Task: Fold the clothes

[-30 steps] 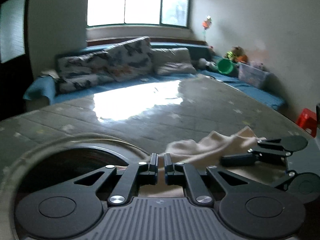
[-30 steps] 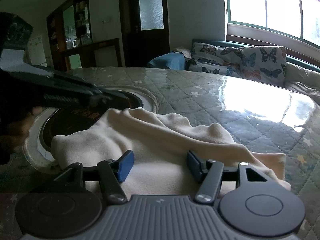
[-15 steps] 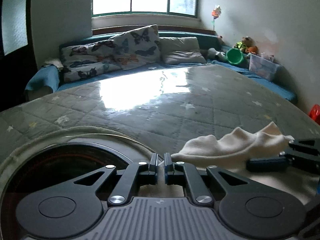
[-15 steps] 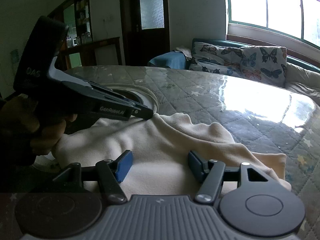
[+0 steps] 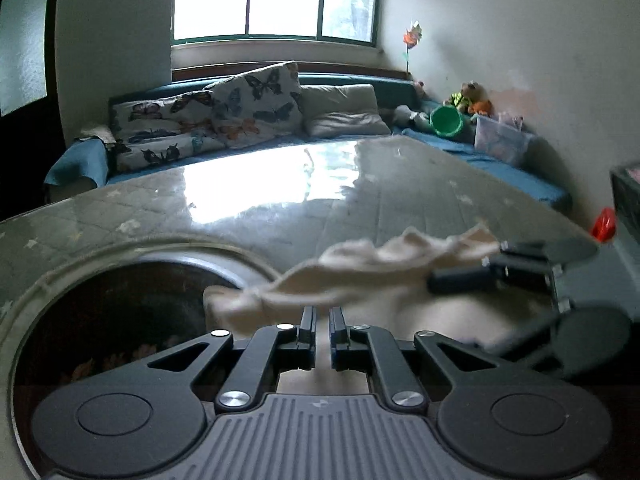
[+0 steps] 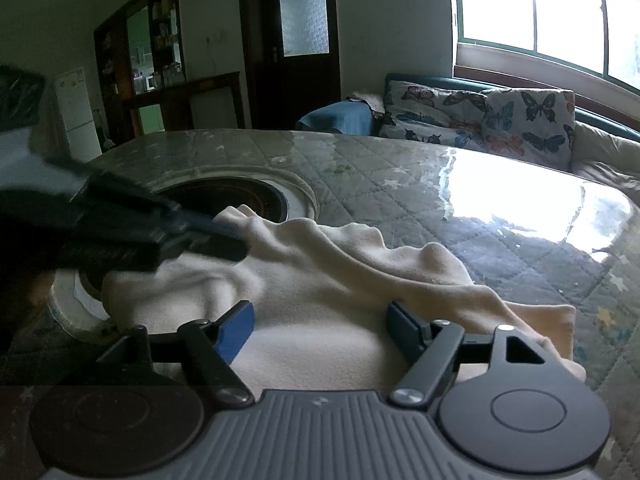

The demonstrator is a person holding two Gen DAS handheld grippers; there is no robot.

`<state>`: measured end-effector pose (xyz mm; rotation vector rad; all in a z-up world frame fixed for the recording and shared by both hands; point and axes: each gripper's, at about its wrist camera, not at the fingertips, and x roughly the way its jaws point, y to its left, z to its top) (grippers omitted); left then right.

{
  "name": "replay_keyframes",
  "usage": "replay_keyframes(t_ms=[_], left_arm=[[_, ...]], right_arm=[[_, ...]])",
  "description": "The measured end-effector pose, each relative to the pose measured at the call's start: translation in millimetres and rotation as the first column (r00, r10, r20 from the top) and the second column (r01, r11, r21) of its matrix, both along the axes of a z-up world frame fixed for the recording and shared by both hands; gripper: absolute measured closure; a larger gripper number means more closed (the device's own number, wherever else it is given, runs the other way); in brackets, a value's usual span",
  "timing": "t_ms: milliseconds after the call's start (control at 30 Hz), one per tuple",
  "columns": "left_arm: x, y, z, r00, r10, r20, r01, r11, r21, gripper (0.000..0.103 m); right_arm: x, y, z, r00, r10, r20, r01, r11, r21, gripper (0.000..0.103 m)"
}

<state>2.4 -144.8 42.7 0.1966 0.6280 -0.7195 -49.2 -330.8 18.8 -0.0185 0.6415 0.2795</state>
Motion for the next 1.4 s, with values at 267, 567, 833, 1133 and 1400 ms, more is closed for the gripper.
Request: replay_keyframes(t_ms=[267,567,833,1133,1400], left_arm=[[-23.7,10.4,-9.3,0.999,-0.021,0.034,0.020,0.999,0.049,0.095],[-29.7,15.9,-15.0,0.999,-0.002,0.053,-0.002,0.997,0.079,0.095],[-30.7,14.3,-11.7,0.997,0.009,0.073,-0.015,0.997,0.078,0.095],[-37.7,4.0,-6.9,0.997,-0.017,0.081,0.014,0.999,0.030,0.090],[-43.0,11.9,-12.2,0.996,-0.013,0.091,0.011,1.000,0.025,0.082]], right_arm=[[2.7,-0.2,-1.7,1.000,0.005,-0.014,-0.005,1.000,0.002,0.008],[-13.4,10.1,5.9,0.999,-0.005,0.054,0.006,1.000,-0.019,0.006],[-24.1,9.1,8.1,0.999,-0.009,0.050,0.011,0.999,-0.040,0.006],[-47.7,-18.7,9.5,0.995,-0.092,0.040,0.094,0.995,-0.043,0.007],[-62.9,-22.3,10.1,0.989,-0.128,0.075,0.132,0.990,-0.053,0.007]])
